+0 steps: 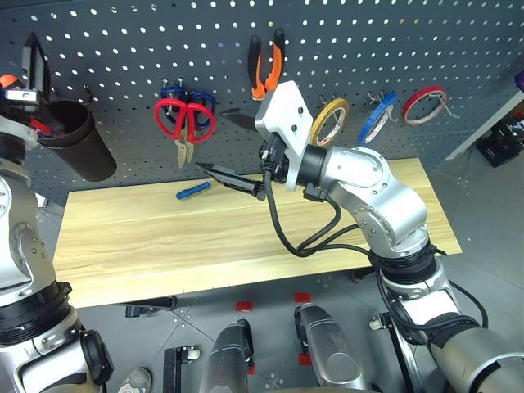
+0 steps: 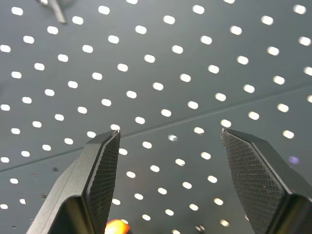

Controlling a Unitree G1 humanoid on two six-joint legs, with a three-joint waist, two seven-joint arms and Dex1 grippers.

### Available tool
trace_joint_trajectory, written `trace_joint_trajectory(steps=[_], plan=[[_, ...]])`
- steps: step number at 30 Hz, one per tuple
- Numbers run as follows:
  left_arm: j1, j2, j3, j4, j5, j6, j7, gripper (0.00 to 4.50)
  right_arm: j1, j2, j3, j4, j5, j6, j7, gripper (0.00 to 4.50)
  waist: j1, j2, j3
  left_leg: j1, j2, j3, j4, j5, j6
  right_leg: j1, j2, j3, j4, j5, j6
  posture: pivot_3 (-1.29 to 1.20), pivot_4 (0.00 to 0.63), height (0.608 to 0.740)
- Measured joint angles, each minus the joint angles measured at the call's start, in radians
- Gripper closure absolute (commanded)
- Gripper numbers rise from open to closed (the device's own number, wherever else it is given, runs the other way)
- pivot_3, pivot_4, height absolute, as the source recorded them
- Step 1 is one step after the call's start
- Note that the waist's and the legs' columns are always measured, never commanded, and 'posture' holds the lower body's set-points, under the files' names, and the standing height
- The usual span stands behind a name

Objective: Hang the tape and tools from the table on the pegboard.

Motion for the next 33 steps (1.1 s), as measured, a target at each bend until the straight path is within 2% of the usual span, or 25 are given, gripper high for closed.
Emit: trace_joint_trajectory(steps=[6,10,15,20,23,27,31,33], plan=[[0.059,-0.022,-0.048,-0.069,-0.043,0.061,-0.038,1.01,0.026,-0.008,0.0,-0.001,0.0,-0.003,0.002,0.0,0.0,0.0,-0.013,0.0,0.0,0.0,0.0,0.0,0.0,0.0,0.0,0.0,0.0,0.0,0.0,-0.27,0.229,0.74],[0.106,-0.043,-0.079,-0.144,-0.125,0.134,-0.079,1.01,0.033,-0.008,0.0,-0.005,0.002,-0.003,0.002,0.0,0.0,0.0,-0.013,0.0,0.0,0.0,0.0,0.0,0.0,0.0,0.0,0.001,0.0,0.0,0.0,-0.27,0.233,0.74],[0.256,-0.051,-0.117,-0.222,-0.24,0.258,-0.146,1.01,0.075,-0.027,-0.004,-0.03,0.016,0.005,0.007,0.0,0.0,0.001,-0.016,0.0,0.0,0.001,0.0,0.0,0.0,0.0,0.0,0.001,0.0,0.0,0.0,-0.27,0.242,0.74],[0.371,-0.051,-0.124,-0.227,-0.235,0.289,-0.151,1.01,0.106,-0.058,-0.008,-0.06,0.038,0.025,0.013,0.0,0.001,0.001,-0.016,0.0,0.0,0.001,0.0,0.0,0.001,0.0,0.0,0.001,0.001,0.0,0.0,-0.28,0.255,0.74],[0.431,-0.057,-0.157,-0.202,-0.223,0.315,-0.155,1.62,0.133,-0.086,-0.005,-0.084,0.04,0.057,0.019,0.0,0.003,0.001,-0.016,0.0,0.0,0.001,0.0,0.0,0.001,0.001,0.0,0.001,0.0,0.0,0.0,-0.29,0.273,0.74],[0.437,-0.066,-0.209,-0.106,-0.199,0.338,-0.164,2.88,0.177,-0.112,0.035,-0.101,0.036,0.107,0.014,0.0,0.006,0.002,-0.016,0.0,0.001,0.001,0.0,-0.002,0.004,0.001,0.0,0.001,0.0,0.0,0.0,-0.3,0.318,0.74],[0.366,-0.062,-0.269,-0.007,-0.142,0.339,-0.164,4.15,0.192,-0.105,0.059,-0.125,0.036,0.164,-0.015,0.0,0.007,0.003,-0.011,0.0,0.001,0.001,0.0,-0.003,0.006,0.001,0.0,0.001,0.0,0.0,0.0,-0.3,0.363,0.74],[0.311,-0.053,-0.311,0.07,-0.099,0.336,-0.165,4.15,0.193,-0.101,0.06,-0.144,0.038,0.188,-0.026,0.0,0.008,0.006,-0.008,0.0,0.001,0.001,0.001,-0.004,0.007,0.002,0.0,0.001,0.0,0.0,0.0,-0.31,0.372,0.74]])
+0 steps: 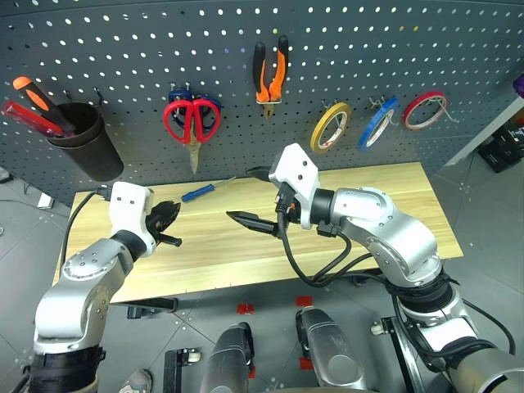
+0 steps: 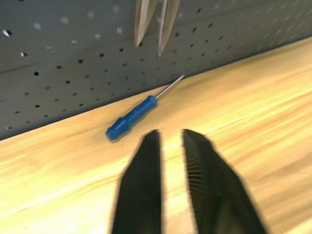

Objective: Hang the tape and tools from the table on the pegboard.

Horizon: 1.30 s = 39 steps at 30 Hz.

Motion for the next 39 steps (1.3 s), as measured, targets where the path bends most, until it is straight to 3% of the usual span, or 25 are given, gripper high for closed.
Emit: trace_joint_trajectory(steps=[3,15,26,35,39], plan=[[-0.076,0.001,-0.055,0.122,0.067,-0.026,0.0,4.15,0.005,0.001,0.002,-0.019,0.001,0.033,-0.014,0.0,-0.001,0.003,0.007,0.001,0.0,0.0,0.0,0.0,0.001,0.002,0.0,0.0,0.0,0.0,0.0,-0.32,0.415,0.74],[-0.496,-0.074,-0.155,0.817,0.244,-0.278,-0.035,0.47,0.02,0.014,0.019,-0.06,0.004,0.128,-0.045,0.0,-0.003,0.002,0.077,0.0,0.001,0.002,0.002,0.0,0.001,0.001,0.0,-0.001,0.0,0.0,0.0,-0.37,0.492,0.74],[-0.725,-0.109,-0.187,1.304,0.35,-0.483,-0.084,0.47,0.03,0.03,0.018,-0.078,0.003,0.172,-0.105,0.0,-0.009,-0.001,0.095,-0.008,0.005,0.008,0.005,0.0,0.001,-0.009,0.001,-0.002,0.002,0.0,0.0,-0.4,0.492,0.74],[-0.791,-0.083,-0.266,1.424,0.463,-0.568,-0.179,3.17,0.011,0.017,0.012,-0.078,0.001,0.186,-0.124,0.0,-0.016,0.0,0.096,-0.008,0.006,0.008,0.01,-0.001,0.002,-0.009,0.002,-0.001,0.003,0.001,0.002,-0.4,0.481,0.74],[-0.755,-0.043,-0.289,1.385,0.488,-0.586,-0.273,3.64,-0.006,0.006,-0.005,-0.078,0.003,0.198,-0.124,0.0,-0.022,0.0,0.096,-0.008,0.007,0.008,0.01,-0.001,0.002,-0.009,0.002,-0.001,0.003,0.001,0.002,-0.38,0.473,0.74]])
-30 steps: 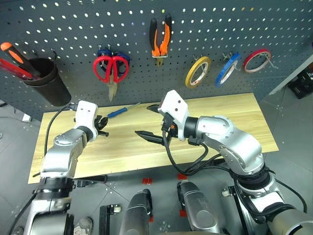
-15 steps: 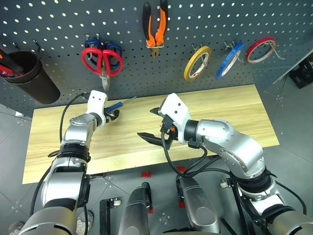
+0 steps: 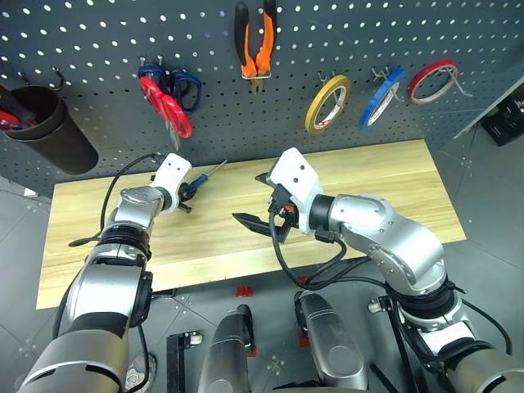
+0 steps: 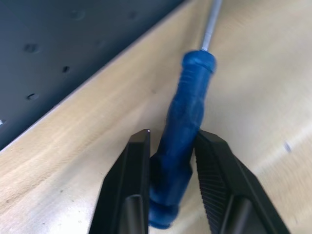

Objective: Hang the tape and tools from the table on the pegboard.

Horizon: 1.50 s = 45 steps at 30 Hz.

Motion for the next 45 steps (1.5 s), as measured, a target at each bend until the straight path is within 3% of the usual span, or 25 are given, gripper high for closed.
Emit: trace_joint_trajectory(steps=[8,14,19,27,35,42,45], plan=[[0.282,0.135,0.001,-0.363,-0.017,0.032,-0.215,3.68,0.004,-0.066,-0.054,-0.012,0.042,0.061,0.023,0.0,-0.007,0.002,0.001,0.0,0.001,0.0,-0.002,0.0,0.0,0.0,0.0,0.0,-0.002,0.0,0.0,-0.37,0.46,0.74],[0.466,0.155,-0.046,-0.608,-0.038,-0.076,-0.367,3.68,0.028,-0.116,-0.074,-0.035,0.073,0.068,0.049,0.0,0.007,0.003,0.002,0.0,0.002,0.0,-0.005,0.0,0.0,-0.001,0.0,0.0,-0.004,0.001,-0.002,-0.37,0.456,0.74],[0.434,0.156,-0.133,-0.558,0.025,-0.36,-0.415,3.68,0.05,-0.151,-0.067,-0.086,0.113,0.005,0.126,0.0,0.017,0.003,0.002,0.0,0.002,0.0,-0.009,0.0,0.0,-0.002,0.0,-0.001,-0.006,0.002,-0.003,-0.38,0.457,0.74],[0.301,0.131,-0.179,-0.32,0.106,-0.597,-0.376,3.68,0.078,-0.197,-0.05,-0.131,0.156,-0.037,0.197,0.0,0.007,0.002,0.002,-0.001,0.002,0.001,-0.009,0.0,0.001,-0.002,0.0,-0.001,-0.008,0.002,-0.002,-0.39,0.455,0.74],[0.275,0.128,-0.18,-0.252,0.104,-0.689,-0.381,1.3,0.08,-0.198,-0.039,-0.131,0.158,-0.037,0.197,0.0,-0.002,0.002,0.002,-0.001,0.002,0.001,-0.009,0.0,0.001,-0.002,0.0,-0.001,-0.008,0.002,-0.002,-0.39,0.446,0.74],[0.291,0.212,-0.081,-0.393,0.027,-0.672,-0.37,1.3,0.104,-0.208,-0.039,-0.138,0.17,-0.037,0.198,0.0,-0.007,0.002,0.002,-0.001,0.002,0.001,-0.01,0.0,0.0,-0.002,0.0,-0.001,-0.01,0.002,-0.002,-0.38,0.439,0.74],[0.383,0.238,0.048,-0.648,-0.09,-0.466,-0.325,1.3,0.118,-0.215,-0.041,-0.151,0.195,-0.036,0.199,0.0,-0.008,0.002,0.002,-0.001,0.003,0.001,-0.01,0.0,0.0,-0.002,0.0,0.0,-0.012,0.002,-0.002,-0.38,0.44,0.74]])
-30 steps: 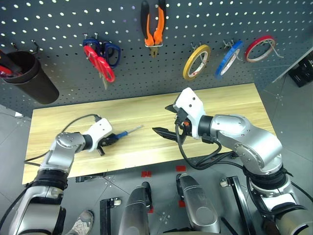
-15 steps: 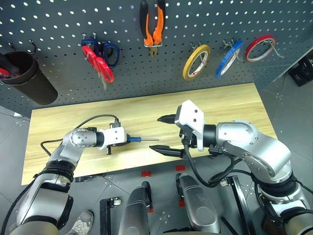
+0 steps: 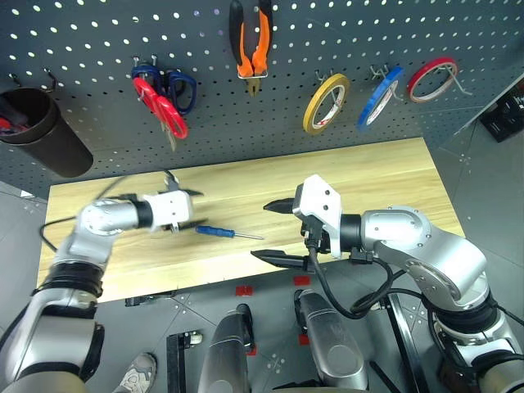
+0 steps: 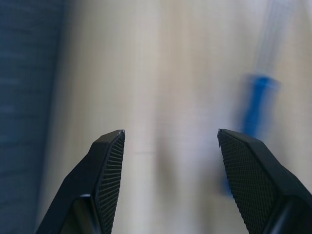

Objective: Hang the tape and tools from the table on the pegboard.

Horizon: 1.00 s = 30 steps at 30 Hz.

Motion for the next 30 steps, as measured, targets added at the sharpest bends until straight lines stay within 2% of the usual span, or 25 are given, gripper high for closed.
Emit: trace_joint_trajectory(steps=[3,5,6,9,12,13,14,17,20,23,26,27,30], plan=[[0.169,-0.029,0.102,-0.352,-0.151,0.346,0.074,0.79,0.006,-0.009,-0.011,-0.008,0.024,0.004,0.002,0.0,-0.001,0.001,0.0,0.0,0.0,0.0,-0.001,0.0,0.0,0.0,0.0,0.0,-0.002,0.0,0.0,-0.38,0.441,0.74],[0.321,-0.095,0.132,-0.621,-0.277,0.643,0.17,0.19,0.009,-0.03,-0.034,-0.01,0.043,0.007,0.015,0.0,0.0,0.002,0.001,0.0,0.001,0.0,-0.001,-0.001,0.001,0.001,0.0,0.0,-0.003,0.0,0.0,-0.38,0.443,0.74],[0.376,-0.144,0.136,-0.716,-0.322,0.759,0.229,0.02,0.009,-0.039,-0.041,-0.01,0.048,0.007,0.019,0.0,0.002,0.002,0.001,0.0,0.001,0.001,-0.001,-0.001,0.001,0.001,0.0,0.0,-0.005,0.0,0.0,-0.38,0.444,0.74],[0.455,-0.296,0.128,-0.92,-0.427,1.043,0.411,0.02,0.008,-0.061,-0.046,-0.008,0.061,0.007,0.025,0.0,0.017,0.002,0.002,0.0,0.001,0.0,0.0,-0.001,0.002,0.002,0.001,-0.001,-0.002,0.001,0.001,-0.38,0.445,0.74],[0.462,-0.563,0.153,-1.062,-0.452,1.243,0.686,0.02,0.008,-0.065,-0.046,-0.007,0.073,0.007,0.031,0.0,0.027,0.002,0.002,0.001,0.001,0.0,0.003,-0.001,0.002,0.005,0.001,-0.001,-0.002,0.003,0.005,-0.38,0.446,0.74],[0.465,-0.649,0.137,-1.082,-0.448,1.312,0.779,0.02,0.008,-0.065,-0.045,-0.006,0.075,0.007,0.031,0.0,0.027,0.002,0.002,0.001,0.0,0.0,0.004,-0.001,0.002,0.006,0.001,-0.001,-0.002,0.004,0.007,-0.39,0.447,0.74],[0.466,-0.689,0.126,-1.091,-0.439,1.353,0.836,0.02,0.008,-0.065,-0.045,-0.006,0.076,0.007,0.031,0.0,0.026,0.002,0.003,0.001,0.001,0.0,0.004,-0.001,0.002,0.006,0.002,0.0,-0.002,0.005,0.007,-0.39,0.447,0.74],[0.445,-0.883,0.173,-1.095,-0.356,1.454,1.069,0.02,0.009,-0.074,-0.046,-0.005,0.079,0.007,0.03,0.0,0.024,0.002,0.003,0.001,0.001,0.001,0.004,-0.001,0.003,0.006,0.003,0.0,-0.002,0.006,0.007,-0.4,0.449,0.74],[0.418,-0.884,0.198,-1.078,-0.311,1.521,1.22,0.02,0.009,-0.085,-0.045,-0.004,0.08,0.007,0.03,0.0,0.02,-0.001,0.004,0.001,0.003,0.002,0.002,-0.001,0.002,0.006,0.006,0.001,-0.002,0.006,0.007,-0.4,0.448,0.74],[0.316,-0.901,0.257,-1.005,-0.271,1.515,1.346,0.02,0.008,-0.088,-0.045,-0.001,0.08,0.007,0.029,0.0,0.024,-0.001,0.004,0.001,0.003,0.002,0.003,-0.001,0.002,0.006,0.006,0.001,-0.002,0.006,0.007,-0.4,0.45,0.74],[0.298,-0.904,0.274,-0.927,-0.277,1.508,1.411,0.02,0.008,-0.087,-0.046,0.001,0.082,0.007,0.026,0.0,0.025,-0.001,0.004,0.001,0.003,0.002,0.003,-0.001,0.003,0.008,0.006,0.001,-0.007,0.007,0.008,-0.4,0.452,0.74],[0.229,-0.932,0.331,-0.861,-0.28,1.508,1.438,0.02,0.008,-0.088,-0.049,0.006,0.081,0.007,0.024,0.0,0.026,-0.003,0.006,0.001,0.003,0.002,0.004,-0.001,0.003,0.008,0.006,0.001,-0.007,0.008,0.007,-0.4,0.45,0.74],[0.143,-0.961,0.323,-0.795,-0.313,1.485,1.466,0.02,0.004,-0.083,-0.048,0.009,0.083,0.007,0.019,0.0,0.031,-0.005,0.008,0.0,0.002,0.001,0.006,-0.001,0.004,0.01,0.006,0.0,-0.009,0.009,0.008,-0.41,0.448,0.74]])
